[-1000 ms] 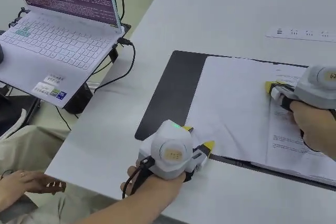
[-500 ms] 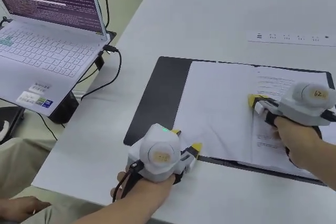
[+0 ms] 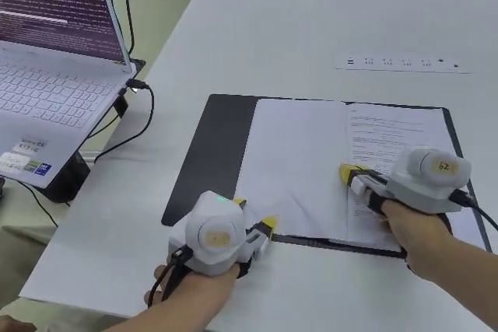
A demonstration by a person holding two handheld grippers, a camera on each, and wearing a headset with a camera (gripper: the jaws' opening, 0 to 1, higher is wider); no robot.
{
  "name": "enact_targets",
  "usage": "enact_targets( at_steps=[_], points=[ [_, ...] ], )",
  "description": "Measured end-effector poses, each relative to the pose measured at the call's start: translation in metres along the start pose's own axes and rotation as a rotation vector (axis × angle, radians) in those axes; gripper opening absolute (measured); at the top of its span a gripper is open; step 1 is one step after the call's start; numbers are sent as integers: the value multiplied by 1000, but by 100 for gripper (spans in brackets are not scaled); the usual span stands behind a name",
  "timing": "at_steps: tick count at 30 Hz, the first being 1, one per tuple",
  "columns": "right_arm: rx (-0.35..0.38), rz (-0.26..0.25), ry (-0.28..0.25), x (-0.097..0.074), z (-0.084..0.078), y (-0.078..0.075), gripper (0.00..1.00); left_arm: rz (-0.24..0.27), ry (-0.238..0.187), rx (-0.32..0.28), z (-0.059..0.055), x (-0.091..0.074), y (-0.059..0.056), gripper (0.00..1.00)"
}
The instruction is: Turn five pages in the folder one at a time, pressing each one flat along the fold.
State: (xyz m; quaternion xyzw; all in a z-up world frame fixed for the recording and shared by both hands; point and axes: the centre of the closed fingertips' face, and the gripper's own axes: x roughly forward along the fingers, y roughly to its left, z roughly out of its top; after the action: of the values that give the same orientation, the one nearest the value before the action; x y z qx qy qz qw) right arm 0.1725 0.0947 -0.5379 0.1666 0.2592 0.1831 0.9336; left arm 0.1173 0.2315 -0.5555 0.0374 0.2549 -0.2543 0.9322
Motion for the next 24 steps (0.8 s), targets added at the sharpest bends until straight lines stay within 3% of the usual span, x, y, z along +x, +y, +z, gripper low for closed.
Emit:
enact_targets(
  at_steps=[24],
  points=[
    [23,57,73,-49,-52,25,0,-8,14,14,0,0,0,33]
  ],
)
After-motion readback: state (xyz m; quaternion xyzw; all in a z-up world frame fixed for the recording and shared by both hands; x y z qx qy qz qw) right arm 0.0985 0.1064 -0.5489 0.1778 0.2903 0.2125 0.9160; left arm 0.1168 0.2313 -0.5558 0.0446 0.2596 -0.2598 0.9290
